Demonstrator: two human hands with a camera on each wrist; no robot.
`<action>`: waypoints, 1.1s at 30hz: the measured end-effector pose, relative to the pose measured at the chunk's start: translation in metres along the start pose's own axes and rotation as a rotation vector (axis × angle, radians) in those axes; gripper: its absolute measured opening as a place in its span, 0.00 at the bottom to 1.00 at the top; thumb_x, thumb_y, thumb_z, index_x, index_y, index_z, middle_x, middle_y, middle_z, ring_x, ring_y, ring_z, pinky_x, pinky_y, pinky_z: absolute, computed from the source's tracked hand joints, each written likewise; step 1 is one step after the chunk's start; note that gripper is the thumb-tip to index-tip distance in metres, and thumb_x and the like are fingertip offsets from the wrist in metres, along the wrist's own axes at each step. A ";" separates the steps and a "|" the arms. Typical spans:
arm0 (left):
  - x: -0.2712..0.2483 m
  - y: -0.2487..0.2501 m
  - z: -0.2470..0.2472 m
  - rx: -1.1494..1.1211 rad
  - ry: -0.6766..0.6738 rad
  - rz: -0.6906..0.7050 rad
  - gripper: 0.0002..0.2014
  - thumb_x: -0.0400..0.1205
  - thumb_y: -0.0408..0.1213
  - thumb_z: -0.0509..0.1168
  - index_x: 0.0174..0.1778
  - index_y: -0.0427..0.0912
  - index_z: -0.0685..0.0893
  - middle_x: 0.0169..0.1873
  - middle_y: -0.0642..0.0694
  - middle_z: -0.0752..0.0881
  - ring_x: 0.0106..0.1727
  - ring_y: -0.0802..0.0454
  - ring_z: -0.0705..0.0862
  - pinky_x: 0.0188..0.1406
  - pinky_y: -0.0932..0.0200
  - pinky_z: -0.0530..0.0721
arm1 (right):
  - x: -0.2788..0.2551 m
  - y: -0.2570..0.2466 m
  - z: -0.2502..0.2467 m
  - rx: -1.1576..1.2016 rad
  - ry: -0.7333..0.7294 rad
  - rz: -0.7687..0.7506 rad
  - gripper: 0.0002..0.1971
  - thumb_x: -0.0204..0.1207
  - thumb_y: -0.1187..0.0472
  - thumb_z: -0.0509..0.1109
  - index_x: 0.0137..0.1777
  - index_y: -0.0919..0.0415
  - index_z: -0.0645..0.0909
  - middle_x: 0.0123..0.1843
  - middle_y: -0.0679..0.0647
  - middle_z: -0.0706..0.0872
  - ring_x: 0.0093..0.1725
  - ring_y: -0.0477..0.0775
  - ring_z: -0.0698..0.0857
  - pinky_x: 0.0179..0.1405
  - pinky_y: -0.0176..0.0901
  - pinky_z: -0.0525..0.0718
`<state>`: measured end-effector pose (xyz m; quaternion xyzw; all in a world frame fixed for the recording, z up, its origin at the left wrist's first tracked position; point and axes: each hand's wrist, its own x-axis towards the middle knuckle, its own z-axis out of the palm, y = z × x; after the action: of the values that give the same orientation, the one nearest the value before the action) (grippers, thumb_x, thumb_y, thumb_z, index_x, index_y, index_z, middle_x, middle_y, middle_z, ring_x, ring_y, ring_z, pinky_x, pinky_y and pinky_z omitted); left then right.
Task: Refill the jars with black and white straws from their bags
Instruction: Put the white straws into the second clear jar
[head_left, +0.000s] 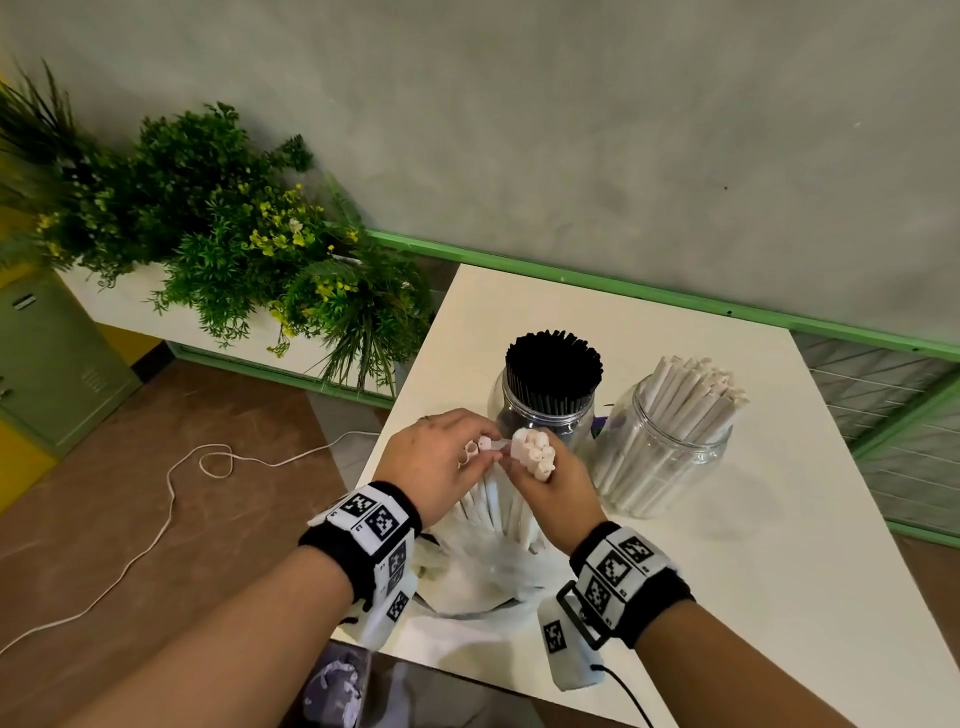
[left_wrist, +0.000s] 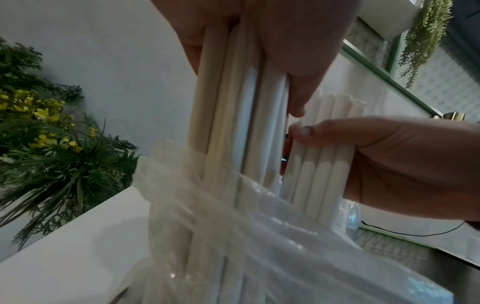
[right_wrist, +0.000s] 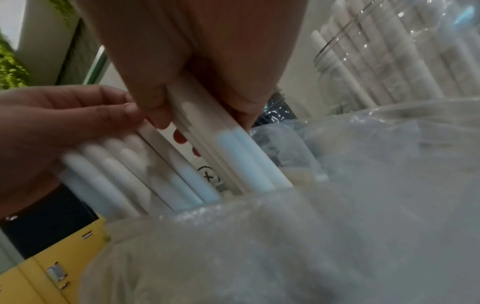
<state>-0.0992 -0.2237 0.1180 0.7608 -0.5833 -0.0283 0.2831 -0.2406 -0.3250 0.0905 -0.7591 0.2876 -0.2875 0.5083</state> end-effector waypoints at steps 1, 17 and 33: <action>0.001 0.001 0.000 0.002 -0.004 0.003 0.12 0.79 0.55 0.59 0.52 0.58 0.82 0.49 0.60 0.85 0.41 0.55 0.84 0.38 0.64 0.75 | -0.001 -0.001 0.000 -0.019 0.052 -0.029 0.13 0.77 0.66 0.71 0.57 0.51 0.77 0.45 0.50 0.88 0.46 0.47 0.86 0.47 0.45 0.85; 0.003 0.011 0.006 0.089 0.003 -0.018 0.07 0.80 0.47 0.65 0.51 0.53 0.85 0.45 0.58 0.86 0.42 0.51 0.84 0.37 0.64 0.71 | 0.021 -0.072 -0.092 0.131 0.366 -0.393 0.22 0.76 0.79 0.60 0.56 0.49 0.66 0.48 0.42 0.82 0.50 0.57 0.89 0.52 0.42 0.82; 0.009 0.033 0.013 0.132 0.037 -0.068 0.07 0.80 0.45 0.62 0.49 0.54 0.85 0.44 0.56 0.85 0.42 0.48 0.83 0.35 0.62 0.71 | 0.057 -0.076 -0.192 0.053 0.749 -0.511 0.21 0.74 0.77 0.57 0.59 0.52 0.63 0.51 0.52 0.72 0.49 0.62 0.88 0.59 0.60 0.83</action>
<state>-0.1300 -0.2427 0.1251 0.7974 -0.5526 0.0145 0.2420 -0.3312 -0.4592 0.2311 -0.6361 0.2477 -0.6656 0.3015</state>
